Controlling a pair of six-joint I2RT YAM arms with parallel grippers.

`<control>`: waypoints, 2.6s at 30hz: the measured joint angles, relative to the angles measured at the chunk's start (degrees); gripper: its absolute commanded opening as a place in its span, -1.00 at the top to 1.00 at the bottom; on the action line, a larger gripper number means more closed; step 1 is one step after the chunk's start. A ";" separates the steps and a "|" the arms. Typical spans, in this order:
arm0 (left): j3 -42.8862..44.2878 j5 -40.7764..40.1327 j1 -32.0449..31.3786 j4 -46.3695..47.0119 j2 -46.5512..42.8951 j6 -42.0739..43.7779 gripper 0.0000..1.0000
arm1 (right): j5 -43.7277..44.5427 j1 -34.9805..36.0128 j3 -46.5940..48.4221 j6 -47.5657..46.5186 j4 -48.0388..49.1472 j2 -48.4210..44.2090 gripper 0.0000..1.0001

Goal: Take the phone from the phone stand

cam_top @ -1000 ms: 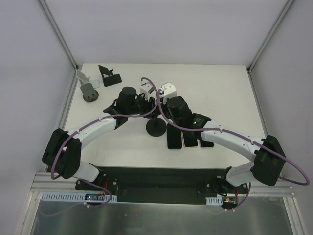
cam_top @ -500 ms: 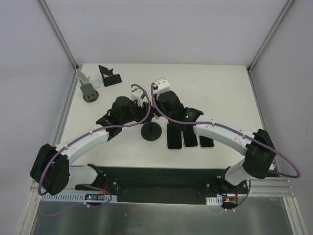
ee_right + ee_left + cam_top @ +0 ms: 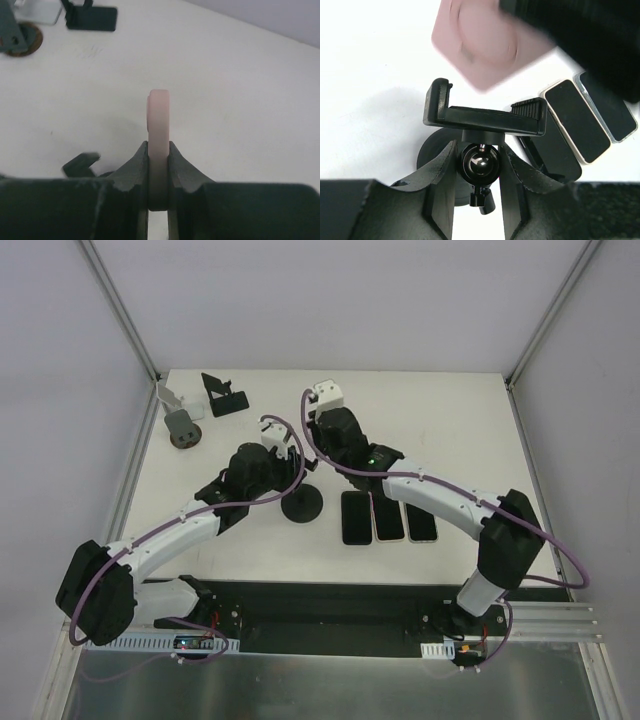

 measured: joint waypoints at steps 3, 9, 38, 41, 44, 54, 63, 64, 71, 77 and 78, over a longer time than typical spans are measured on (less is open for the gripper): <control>0.00 0.22 0.07 -0.74 -0.37 0.31 1.00 | 1.18 -3.50 0.00 -1.73 4.61 0.00 0.98; 0.00 0.37 0.15 -1.09 -0.48 1.77 1.00 | 4.22 -7.19 0.02 -4.94 13.03 0.00 0.99; 34.82 -4.61 34.10 -3.39 34.01 10.84 1.00 | 3.13 -7.96 -40.35 -11.19 10.73 -46.51 0.99; 38.12 -4.72 34.95 -3.45 36.96 11.56 0.73 | 3.69 -7.96 -41.20 -11.28 8.35 -48.65 0.99; 40.41 -4.68 35.69 -3.41 38.84 12.04 0.30 | 4.09 -7.96 -41.24 -11.30 6.03 -50.05 0.98; 38.03 -1.57 35.52 -3.54 34.67 12.92 -0.77 | 4.83 -7.96 -41.22 -9.84 1.27 -51.76 0.98; 26.82 -5.25 21.79 -3.74 8.63 14.82 -0.98 | 4.59 -8.35 -37.77 0.17 -5.70 -48.83 0.99; 25.29 -6.32 18.75 -3.58 5.79 15.08 -0.98 | 4.24 -8.59 -36.79 1.92 -6.54 -48.17 0.99; 15.52 -14.80 -0.92 -3.34 -3.65 17.70 -0.98 | -0.17 -12.48 -30.10 13.90 -12.22 -44.96 0.99; 12.55 -21.24 -18.71 -4.00 -0.72 19.76 -0.98 | -5.77 -17.18 -27.39 22.91 -15.76 -44.41 0.99; 12.55 -22.08 -20.85 -3.48 0.33 20.17 -0.98 | -6.80 -17.73 -27.19 24.35 -16.06 -44.33 0.99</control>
